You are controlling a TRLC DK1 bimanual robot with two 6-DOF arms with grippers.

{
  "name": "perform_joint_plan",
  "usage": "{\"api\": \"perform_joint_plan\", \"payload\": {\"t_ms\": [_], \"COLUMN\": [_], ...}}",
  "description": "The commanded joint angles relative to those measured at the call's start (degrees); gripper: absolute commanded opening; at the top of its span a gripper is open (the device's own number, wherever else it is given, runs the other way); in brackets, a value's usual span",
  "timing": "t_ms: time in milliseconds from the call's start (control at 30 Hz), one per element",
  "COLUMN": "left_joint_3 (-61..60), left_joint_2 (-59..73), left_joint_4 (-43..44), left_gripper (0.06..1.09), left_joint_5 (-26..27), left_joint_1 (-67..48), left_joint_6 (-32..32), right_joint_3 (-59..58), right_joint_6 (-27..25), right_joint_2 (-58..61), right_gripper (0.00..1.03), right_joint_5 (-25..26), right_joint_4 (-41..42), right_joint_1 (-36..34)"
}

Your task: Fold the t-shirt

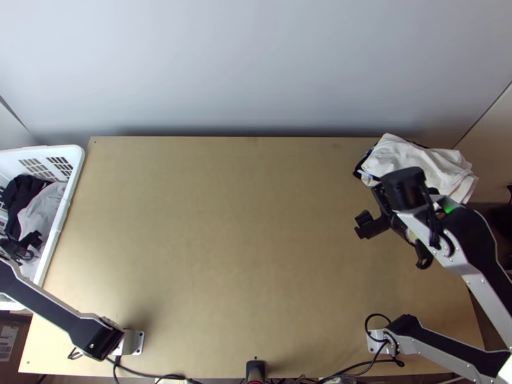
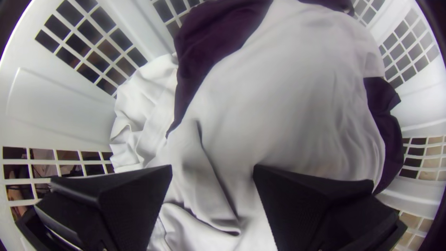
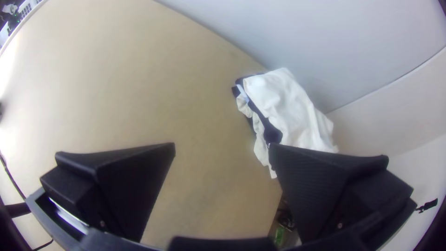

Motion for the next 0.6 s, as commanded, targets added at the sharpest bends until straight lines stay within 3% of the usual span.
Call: {"api": "perform_joint_plan", "payload": {"t_ms": [0, 267, 567], "left_joint_3": [1.91, -0.73, -6.88], "left_joint_2": [2.80, 1.04, -12.58], "left_joint_4": [0.24, 1.30, -0.11], "left_gripper": [0.74, 0.12, 0.09], "left_joint_5": [-0.48, -3.47, -2.06], "left_joint_1": [0.04, 0.22, 0.39], "left_joint_6": [-0.74, -2.06, -5.92], "right_joint_3": [1.17, 0.03, 0.03], "right_joint_6": [0.19, 0.10, 0.19], "right_joint_2": [2.38, 2.29, 1.94], "right_gripper": [0.95, 0.95, 0.98], "right_joint_5": [0.03, 0.03, 0.03], "right_joint_4": [-0.14, -0.14, -0.05], "right_joint_1": [-0.14, -0.31, -0.40]}}
